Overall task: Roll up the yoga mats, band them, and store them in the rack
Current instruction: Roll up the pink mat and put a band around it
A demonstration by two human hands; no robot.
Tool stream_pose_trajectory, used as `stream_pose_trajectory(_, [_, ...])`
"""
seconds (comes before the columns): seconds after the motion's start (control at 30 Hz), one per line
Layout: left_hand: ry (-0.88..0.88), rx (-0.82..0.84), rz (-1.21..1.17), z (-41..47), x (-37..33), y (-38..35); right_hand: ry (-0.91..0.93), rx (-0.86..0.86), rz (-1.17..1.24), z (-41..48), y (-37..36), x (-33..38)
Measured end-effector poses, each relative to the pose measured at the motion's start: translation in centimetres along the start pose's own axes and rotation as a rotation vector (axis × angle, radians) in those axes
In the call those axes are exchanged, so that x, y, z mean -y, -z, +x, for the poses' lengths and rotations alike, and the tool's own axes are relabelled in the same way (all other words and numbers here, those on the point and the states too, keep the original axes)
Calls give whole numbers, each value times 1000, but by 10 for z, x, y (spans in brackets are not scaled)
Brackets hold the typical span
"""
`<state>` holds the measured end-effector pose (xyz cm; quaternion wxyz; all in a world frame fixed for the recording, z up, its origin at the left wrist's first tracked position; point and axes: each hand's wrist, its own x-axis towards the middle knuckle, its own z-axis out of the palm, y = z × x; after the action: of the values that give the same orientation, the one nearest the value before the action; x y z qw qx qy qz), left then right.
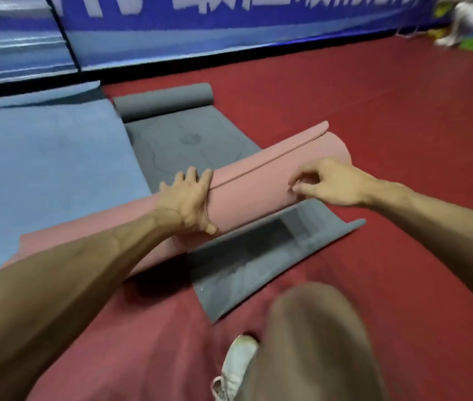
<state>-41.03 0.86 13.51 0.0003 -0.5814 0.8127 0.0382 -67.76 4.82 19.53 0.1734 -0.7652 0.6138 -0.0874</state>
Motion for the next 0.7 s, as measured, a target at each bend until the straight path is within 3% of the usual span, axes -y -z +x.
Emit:
stream_pose_trajectory(0.3, [-310,-3,62,21,-206,38,-492,181,172,-183,-38,-160])
stream_pose_trajectory(0.53, [-594,139,204,-4,-319,-50,-713,312,191,-264,-145,-236])
stream_pose_trajectory(0.7, [-637,289,138,-21,-345,-110,-879,400,220,-312,-228,-262])
